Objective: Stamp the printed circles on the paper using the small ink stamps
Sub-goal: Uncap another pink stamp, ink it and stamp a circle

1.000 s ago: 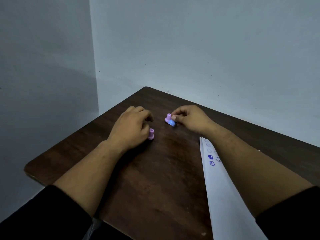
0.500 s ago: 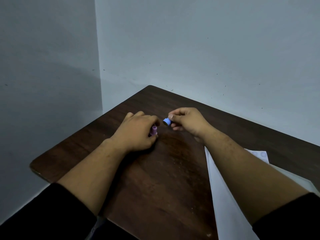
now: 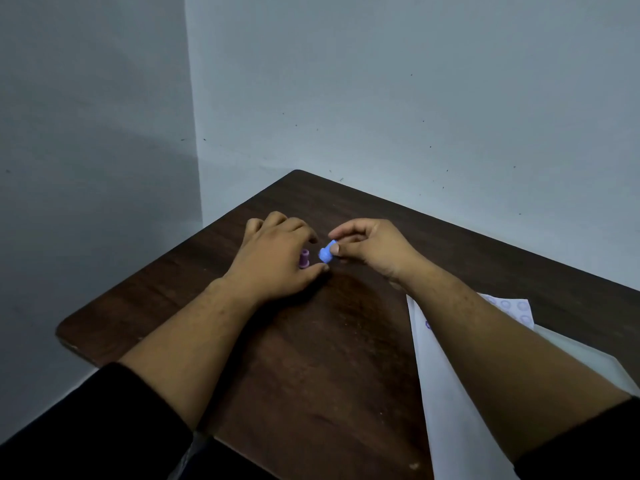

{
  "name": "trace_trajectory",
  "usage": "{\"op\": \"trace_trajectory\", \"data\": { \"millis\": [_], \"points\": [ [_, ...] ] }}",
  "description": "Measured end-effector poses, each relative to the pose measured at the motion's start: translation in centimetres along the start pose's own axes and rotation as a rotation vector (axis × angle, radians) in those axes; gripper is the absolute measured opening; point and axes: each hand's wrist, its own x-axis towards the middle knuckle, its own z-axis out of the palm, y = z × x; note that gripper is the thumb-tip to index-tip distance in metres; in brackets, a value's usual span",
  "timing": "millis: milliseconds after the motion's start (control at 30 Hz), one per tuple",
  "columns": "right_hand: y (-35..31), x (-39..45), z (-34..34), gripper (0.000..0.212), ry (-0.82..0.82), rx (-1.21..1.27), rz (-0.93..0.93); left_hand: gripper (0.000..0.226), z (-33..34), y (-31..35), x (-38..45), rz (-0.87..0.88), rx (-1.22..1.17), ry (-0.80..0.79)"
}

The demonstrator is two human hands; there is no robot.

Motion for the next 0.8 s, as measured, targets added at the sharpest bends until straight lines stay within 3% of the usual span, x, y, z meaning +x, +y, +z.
{"op": "trace_trajectory", "data": {
  "millis": [267, 333, 500, 700, 800],
  "points": [
    [-0.6, -0.8, 0.1, 0.022, -0.011, 0.069, -0.032, 0.039, -0.2, 0.4, 0.2, 0.014, 0.017, 0.067],
    [-0.7, -0.8, -0.3, 0.023, -0.013, -0.015, -0.044, 0.043, -0.2, 0.5, 0.2, 0.004, 0.007, 0.054],
    [-0.5, 0.2, -0.7, 0.025, -0.019, -0.503, -0.084, 0.061, 0.1, 0.3, 0.2, -0.004, -0.002, 0.013],
    [-1.1, 0.8, -0.5, 0.038, -0.153, -0.54, -0.046, 0.066, 0.4, 0.2, 0.3, 0.007, -0.004, -0.024],
    [-2.0, 1.7, -2.3, 0.03, -0.019, -0.542, -0.099, 0.066, 0.5, 0.1, 0.3, 0.012, -0.01, -0.038]
  ]
}}
